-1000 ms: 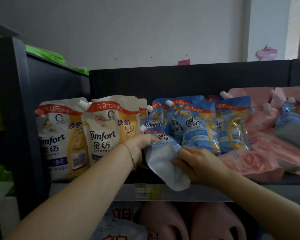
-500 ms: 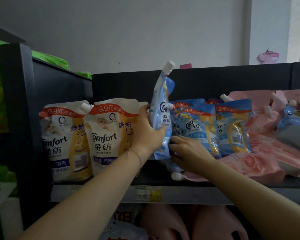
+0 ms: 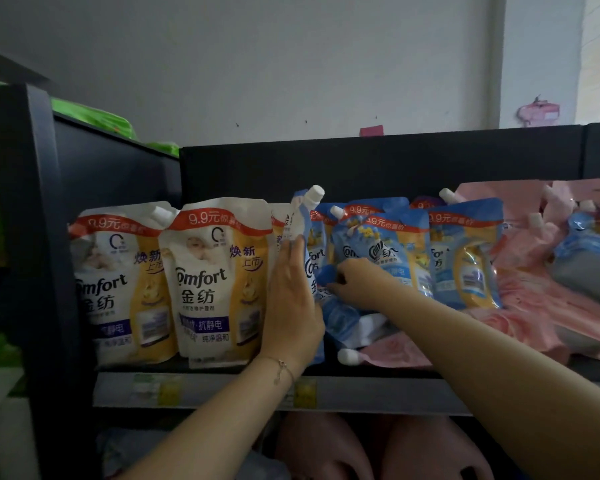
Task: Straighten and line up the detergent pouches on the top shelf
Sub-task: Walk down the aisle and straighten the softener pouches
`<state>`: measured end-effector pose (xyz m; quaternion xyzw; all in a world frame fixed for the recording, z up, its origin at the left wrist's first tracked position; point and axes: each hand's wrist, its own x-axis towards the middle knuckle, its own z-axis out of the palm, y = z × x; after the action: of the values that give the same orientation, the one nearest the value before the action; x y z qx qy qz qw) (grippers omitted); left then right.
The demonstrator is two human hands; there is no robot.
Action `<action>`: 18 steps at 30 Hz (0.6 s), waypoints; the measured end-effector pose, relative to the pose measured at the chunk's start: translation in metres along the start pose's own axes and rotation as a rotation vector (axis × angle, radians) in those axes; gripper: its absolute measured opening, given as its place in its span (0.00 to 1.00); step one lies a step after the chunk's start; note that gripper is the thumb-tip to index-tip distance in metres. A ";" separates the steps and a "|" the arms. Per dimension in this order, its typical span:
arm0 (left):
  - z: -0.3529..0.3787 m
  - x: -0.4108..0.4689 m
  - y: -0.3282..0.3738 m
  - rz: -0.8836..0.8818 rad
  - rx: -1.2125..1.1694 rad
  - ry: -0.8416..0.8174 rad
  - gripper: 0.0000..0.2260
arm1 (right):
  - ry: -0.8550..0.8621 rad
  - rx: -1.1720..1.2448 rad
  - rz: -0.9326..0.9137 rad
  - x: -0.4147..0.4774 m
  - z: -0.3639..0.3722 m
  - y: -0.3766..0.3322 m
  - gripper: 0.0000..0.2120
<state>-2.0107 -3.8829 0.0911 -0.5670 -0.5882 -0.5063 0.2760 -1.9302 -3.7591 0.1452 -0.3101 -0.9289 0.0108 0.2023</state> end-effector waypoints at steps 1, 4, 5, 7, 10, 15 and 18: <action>0.001 0.000 -0.001 -0.003 0.016 0.006 0.45 | -0.039 -0.078 -0.006 0.005 0.002 -0.006 0.12; 0.005 0.001 -0.006 0.029 0.064 0.022 0.43 | -0.115 -0.284 -0.014 0.021 0.011 -0.017 0.13; 0.006 0.001 -0.007 0.043 0.067 0.023 0.43 | -0.135 -0.309 -0.001 0.024 0.013 -0.018 0.13; 0.007 0.000 -0.007 0.048 0.058 0.025 0.44 | -0.176 -0.391 0.004 0.030 0.017 -0.020 0.15; 0.010 -0.004 -0.010 0.033 0.066 0.037 0.44 | -0.279 -0.502 -0.032 0.039 0.023 -0.023 0.21; 0.014 -0.005 -0.013 0.048 0.134 0.092 0.44 | -0.199 -0.362 -0.018 0.037 0.022 -0.016 0.14; 0.015 -0.005 -0.012 0.009 0.150 0.084 0.43 | 0.058 -0.215 -0.013 0.022 0.021 -0.004 0.11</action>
<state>-2.0173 -3.8691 0.0776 -0.5257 -0.6098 -0.4830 0.3441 -1.9563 -3.7471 0.1346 -0.3243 -0.9203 -0.0994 0.1948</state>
